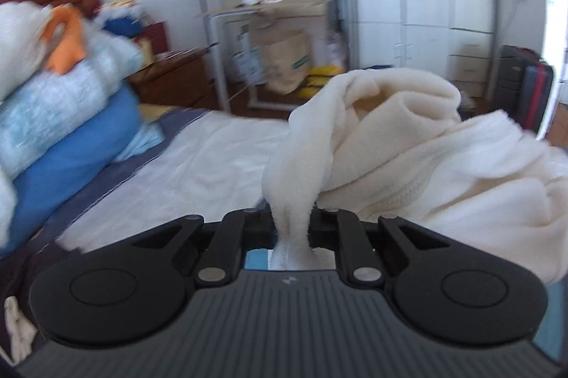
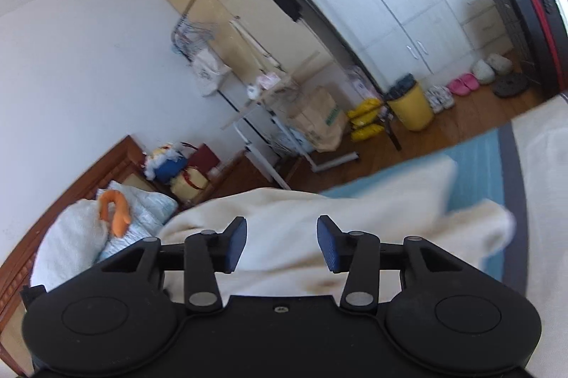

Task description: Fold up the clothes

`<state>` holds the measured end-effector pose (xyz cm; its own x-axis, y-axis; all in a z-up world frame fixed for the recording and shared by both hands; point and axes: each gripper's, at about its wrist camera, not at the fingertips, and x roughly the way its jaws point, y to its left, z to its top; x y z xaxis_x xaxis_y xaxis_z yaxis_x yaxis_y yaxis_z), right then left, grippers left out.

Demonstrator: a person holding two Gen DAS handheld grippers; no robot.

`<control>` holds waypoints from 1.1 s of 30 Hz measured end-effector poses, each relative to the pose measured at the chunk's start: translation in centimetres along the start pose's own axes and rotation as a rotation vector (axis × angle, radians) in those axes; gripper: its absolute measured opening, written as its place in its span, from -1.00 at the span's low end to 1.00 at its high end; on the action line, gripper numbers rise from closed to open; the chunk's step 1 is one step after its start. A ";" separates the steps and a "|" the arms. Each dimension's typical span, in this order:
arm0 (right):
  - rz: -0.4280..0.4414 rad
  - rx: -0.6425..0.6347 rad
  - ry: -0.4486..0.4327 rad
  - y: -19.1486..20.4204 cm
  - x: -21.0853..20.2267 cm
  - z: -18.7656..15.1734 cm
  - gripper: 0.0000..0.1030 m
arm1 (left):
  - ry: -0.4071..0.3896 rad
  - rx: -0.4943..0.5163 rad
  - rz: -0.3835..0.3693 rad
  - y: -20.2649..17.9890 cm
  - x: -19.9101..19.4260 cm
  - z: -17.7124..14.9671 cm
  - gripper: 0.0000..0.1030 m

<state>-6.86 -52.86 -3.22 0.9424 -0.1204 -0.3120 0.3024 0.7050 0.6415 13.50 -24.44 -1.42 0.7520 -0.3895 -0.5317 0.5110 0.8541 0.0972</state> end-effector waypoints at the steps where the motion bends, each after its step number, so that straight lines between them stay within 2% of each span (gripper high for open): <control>1: -0.023 0.011 0.025 -0.4 0.3 -0.2 0.02 | 0.014 -0.009 0.013 1.4 0.2 -0.6 -0.76; 5: -0.118 0.060 0.088 -1.6 1.5 -0.5 0.09 | 0.081 -0.063 0.034 6.6 1.2 -3.1 -0.74; 11: -0.114 0.119 0.182 -2.2 3.8 -1.7 0.34 | 0.183 -0.232 -0.058 11.5 3.1 -9.2 -0.68; 14: -0.120 0.141 0.250 -2.5 5.0 -2.9 0.48 | 0.177 -0.264 -0.082 12.0 4.0 -10.6 -0.57; 15: -0.124 0.147 0.279 -2.6 5.5 -3.3 0.55 | 0.172 -0.241 -0.073 11.8 4.2 -10.7 -0.50; 19: -0.100 0.236 0.382 -3.6 7.0 -5.6 0.56 | 0.133 -0.212 -0.078 11.7 4.6 -10.3 -0.48; 21: -0.117 0.292 0.385 -4.3 8.1 -6.2 0.58 | 0.113 -0.221 -0.085 12.0 4.8 -10.4 -0.39; 23: -0.169 0.278 0.360 -4.3 9.3 -6.3 0.58 | 0.109 -0.236 -0.094 12.3 5.2 -10.7 -0.31; 24: -0.187 0.232 0.344 -3.8 9.6 -6.3 0.53 | 0.111 -0.244 -0.100 12.5 5.5 -11.0 -0.27; 27: -0.230 0.056 0.294 -1.7 10.2 -6.1 -0.22 | 0.123 -0.302 -0.123 13.5 5.9 -11.4 -0.18; 30: -0.275 -0.111 0.230 0.3 9.7 -6.1 -0.41 | 0.119 -0.349 -0.147 14.3 5.6 -11.4 -0.17; 33: -0.337 -0.261 0.135 2.1 7.5 -5.9 -0.47 | 0.091 -0.341 -0.100 14.5 4.8 -11.3 -0.22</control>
<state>0.03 -48.15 -8.33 0.7651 -0.2932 -0.5733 0.5270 0.7967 0.2958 19.82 -10.09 -12.04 0.6576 -0.4573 -0.5986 0.4003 0.8853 -0.2366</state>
